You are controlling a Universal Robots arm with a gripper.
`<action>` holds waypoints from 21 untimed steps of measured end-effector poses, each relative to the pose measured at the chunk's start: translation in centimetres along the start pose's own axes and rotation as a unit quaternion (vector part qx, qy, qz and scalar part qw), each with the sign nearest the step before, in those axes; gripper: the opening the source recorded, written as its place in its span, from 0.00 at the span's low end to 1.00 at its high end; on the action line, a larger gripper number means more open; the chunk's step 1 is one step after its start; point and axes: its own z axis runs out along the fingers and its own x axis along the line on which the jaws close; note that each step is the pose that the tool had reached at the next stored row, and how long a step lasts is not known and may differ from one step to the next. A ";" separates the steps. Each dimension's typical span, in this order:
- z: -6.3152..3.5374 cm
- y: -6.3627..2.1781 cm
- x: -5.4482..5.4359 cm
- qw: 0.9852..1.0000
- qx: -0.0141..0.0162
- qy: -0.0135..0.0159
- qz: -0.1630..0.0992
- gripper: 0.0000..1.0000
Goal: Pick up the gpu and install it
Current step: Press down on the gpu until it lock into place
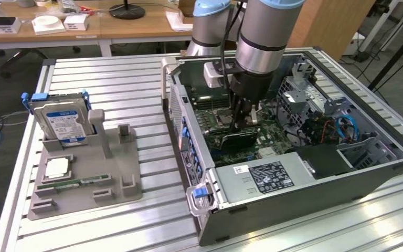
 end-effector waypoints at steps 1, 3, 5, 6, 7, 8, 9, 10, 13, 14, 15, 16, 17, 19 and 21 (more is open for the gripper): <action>0.00 0.00 0.0 1.000 0.000 0.000 0.000 0.11; 0.00 0.00 0.0 1.000 0.000 0.000 0.000 0.11; 0.00 0.00 0.0 1.000 0.000 0.000 0.000 0.11; 0.00 0.00 0.0 1.000 0.000 0.000 0.000 0.11; 0.00 0.00 0.0 1.000 0.000 0.000 0.000 0.11; 0.00 0.00 0.0 1.000 0.000 0.000 0.000 0.11; 0.00 0.00 0.0 1.000 0.000 0.000 0.000 0.11; 0.00 0.00 0.0 1.000 0.000 0.000 0.000 0.11; 0.23 0.00 0.0 1.000 0.000 0.000 0.000 0.11; 0.41 0.00 0.0 1.000 0.000 0.000 0.000 0.11; 0.59 0.00 0.0 1.000 0.000 0.000 0.000 0.11; 0.78 0.01 0.0 1.000 0.000 0.000 0.000 0.11; 0.96 0.01 0.0 1.000 0.000 0.000 0.000 0.11; 1.32 0.02 0.0 1.000 0.000 0.000 0.000 0.11; 1.56 0.04 0.0 1.000 0.000 0.001 0.000 0.11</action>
